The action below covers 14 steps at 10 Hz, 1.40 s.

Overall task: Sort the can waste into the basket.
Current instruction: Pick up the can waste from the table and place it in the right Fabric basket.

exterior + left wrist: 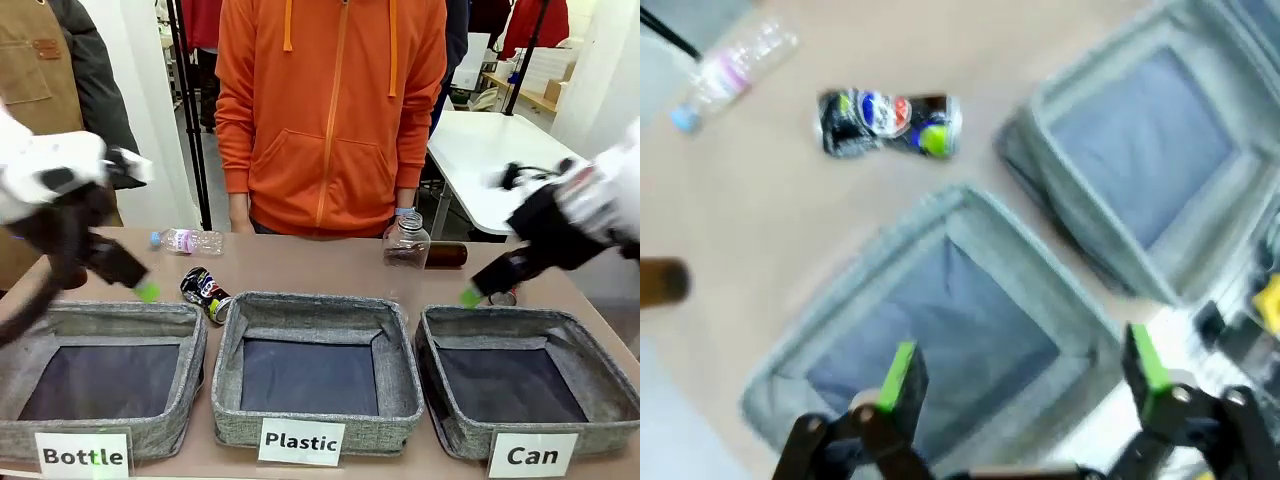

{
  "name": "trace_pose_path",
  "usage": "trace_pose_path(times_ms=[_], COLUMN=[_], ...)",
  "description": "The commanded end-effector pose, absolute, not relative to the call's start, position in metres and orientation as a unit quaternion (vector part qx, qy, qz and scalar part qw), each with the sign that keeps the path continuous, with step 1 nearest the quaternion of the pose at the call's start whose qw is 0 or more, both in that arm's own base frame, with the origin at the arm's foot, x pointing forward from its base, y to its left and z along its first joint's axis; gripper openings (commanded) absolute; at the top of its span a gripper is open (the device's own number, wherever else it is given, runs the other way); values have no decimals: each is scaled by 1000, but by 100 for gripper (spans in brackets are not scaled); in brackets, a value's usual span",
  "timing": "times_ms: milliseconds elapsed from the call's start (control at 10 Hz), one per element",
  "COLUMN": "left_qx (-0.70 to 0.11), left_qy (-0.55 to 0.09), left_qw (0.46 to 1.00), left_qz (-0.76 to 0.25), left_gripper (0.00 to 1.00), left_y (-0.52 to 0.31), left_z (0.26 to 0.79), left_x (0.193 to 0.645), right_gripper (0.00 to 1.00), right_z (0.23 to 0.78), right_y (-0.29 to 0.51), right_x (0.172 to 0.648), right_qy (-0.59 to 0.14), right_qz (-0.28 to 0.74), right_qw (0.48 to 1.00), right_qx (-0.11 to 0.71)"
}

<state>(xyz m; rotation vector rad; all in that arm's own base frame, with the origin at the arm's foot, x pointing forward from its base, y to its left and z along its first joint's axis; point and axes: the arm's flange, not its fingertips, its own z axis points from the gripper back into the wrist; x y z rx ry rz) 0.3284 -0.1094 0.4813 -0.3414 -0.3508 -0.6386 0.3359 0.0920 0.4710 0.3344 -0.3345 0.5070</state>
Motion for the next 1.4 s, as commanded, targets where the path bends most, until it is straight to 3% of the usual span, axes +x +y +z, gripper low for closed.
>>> trace_pose_path(times_ms=[0,300,500,800,900,1000,1300], left_qx=[-247,-482,-565,-600,-563,-595,-595], left_qy=[-167,-242,-286,-334,-338,-317,-317], left_qw=[903,822,768,727,755,739,739], left_qz=[-310,-182,-97,-9,3,0,0], left_gripper=[100,100,100,100,100,100,100], left_y=[-15,126,191,199,175,217,217], left_z=[491,496,460,413,410,416,416], left_x=[299,302,305,302,313,290,290], right_gripper=[100,100,100,100,100,100,100], right_z=[507,496,467,428,448,448,448], right_y=[16,-108,-174,-218,-214,-214,-214], right_x=[321,294,271,258,246,246,246], right_qy=[-190,-246,-300,-353,-323,-323,-323], right_qz=[169,68,3,-83,-63,-63,-63], right_qw=[911,808,738,682,709,709,709], right_qx=[325,531,604,636,623,623,623])
